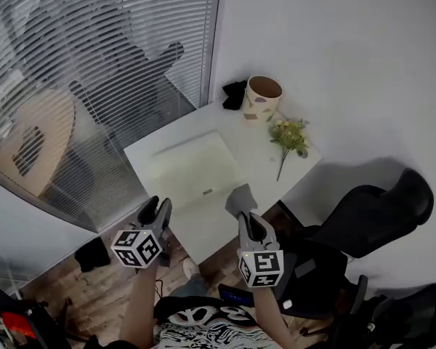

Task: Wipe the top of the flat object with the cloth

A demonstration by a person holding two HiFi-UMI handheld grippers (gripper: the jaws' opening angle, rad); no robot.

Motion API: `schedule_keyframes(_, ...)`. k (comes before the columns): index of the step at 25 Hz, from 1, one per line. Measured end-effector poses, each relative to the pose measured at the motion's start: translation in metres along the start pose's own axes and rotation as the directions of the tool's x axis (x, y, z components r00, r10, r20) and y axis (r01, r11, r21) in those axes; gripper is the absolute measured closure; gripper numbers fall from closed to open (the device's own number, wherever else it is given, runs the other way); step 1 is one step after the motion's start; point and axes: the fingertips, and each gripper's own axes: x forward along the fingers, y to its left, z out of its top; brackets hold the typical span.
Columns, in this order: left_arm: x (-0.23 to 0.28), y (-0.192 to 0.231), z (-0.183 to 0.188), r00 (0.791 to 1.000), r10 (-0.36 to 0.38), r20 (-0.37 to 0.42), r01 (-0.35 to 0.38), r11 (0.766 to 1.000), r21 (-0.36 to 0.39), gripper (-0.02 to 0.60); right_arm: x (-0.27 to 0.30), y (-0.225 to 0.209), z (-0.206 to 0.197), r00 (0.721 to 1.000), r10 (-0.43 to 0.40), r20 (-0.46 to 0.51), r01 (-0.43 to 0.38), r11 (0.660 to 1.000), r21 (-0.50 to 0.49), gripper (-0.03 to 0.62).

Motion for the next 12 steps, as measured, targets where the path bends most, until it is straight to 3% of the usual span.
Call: schedule_keyframes(12,0.076,0.082,0.026,1.0,0.008,-0.03,-0.009,0.999,-0.051,0.408,0.113,0.01,0.019,0.998,0.003,-0.064,-0.007,0.997,-0.072,0.577)
